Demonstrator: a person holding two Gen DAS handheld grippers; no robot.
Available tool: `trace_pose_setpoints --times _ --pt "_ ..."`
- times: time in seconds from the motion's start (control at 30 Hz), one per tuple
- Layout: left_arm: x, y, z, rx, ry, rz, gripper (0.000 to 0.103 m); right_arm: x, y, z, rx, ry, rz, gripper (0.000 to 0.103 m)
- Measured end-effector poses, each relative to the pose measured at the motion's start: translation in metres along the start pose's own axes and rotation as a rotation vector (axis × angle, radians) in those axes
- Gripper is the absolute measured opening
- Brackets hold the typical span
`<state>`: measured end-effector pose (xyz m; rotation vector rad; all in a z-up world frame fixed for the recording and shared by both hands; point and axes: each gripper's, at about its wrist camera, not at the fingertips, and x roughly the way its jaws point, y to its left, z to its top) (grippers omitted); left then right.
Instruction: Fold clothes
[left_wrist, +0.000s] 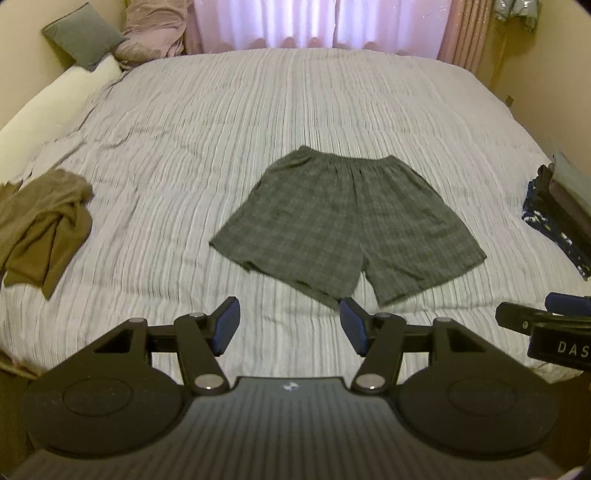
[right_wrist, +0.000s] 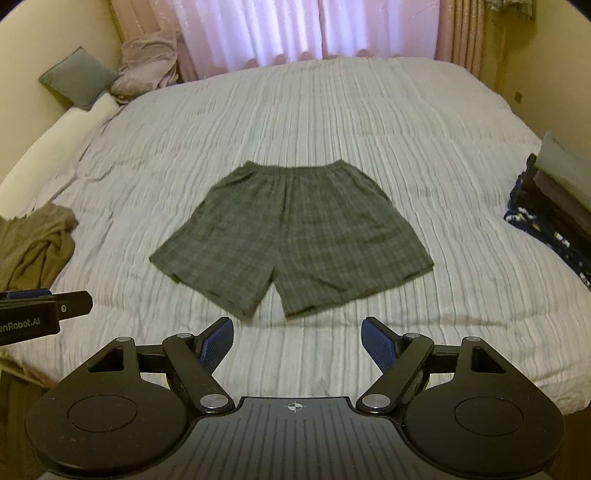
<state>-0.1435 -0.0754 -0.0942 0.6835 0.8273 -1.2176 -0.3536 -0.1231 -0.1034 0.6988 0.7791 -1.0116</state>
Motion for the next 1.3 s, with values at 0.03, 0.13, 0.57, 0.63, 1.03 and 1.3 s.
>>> trace_pose_setpoints --times 0.03,0.13,0.57,0.63,1.03,1.3 --pt "0.003 0.005 0.005 0.006 0.0 -0.003 0.057 0.001 0.005 0.004 0.003 -0.005 -0.005 0.079" --pt "0.009 0.018 0.016 0.024 0.002 -0.013 0.057 0.007 0.017 0.011 0.019 -0.008 -0.019 0.079" --pt "0.056 0.054 0.036 0.075 0.058 -0.055 0.057 0.043 0.045 0.026 0.102 0.032 -0.076 0.079" --pt "0.067 0.057 0.035 0.072 0.081 -0.052 0.057 0.051 0.043 0.026 0.116 0.048 -0.081 0.079" --pt "0.123 0.05 0.044 0.025 0.162 -0.027 0.057 0.105 -0.013 0.027 0.201 0.155 -0.116 0.079" --pt "0.172 0.03 0.072 -0.083 0.142 -0.031 0.056 0.153 -0.074 0.062 0.182 0.135 -0.097 0.079"
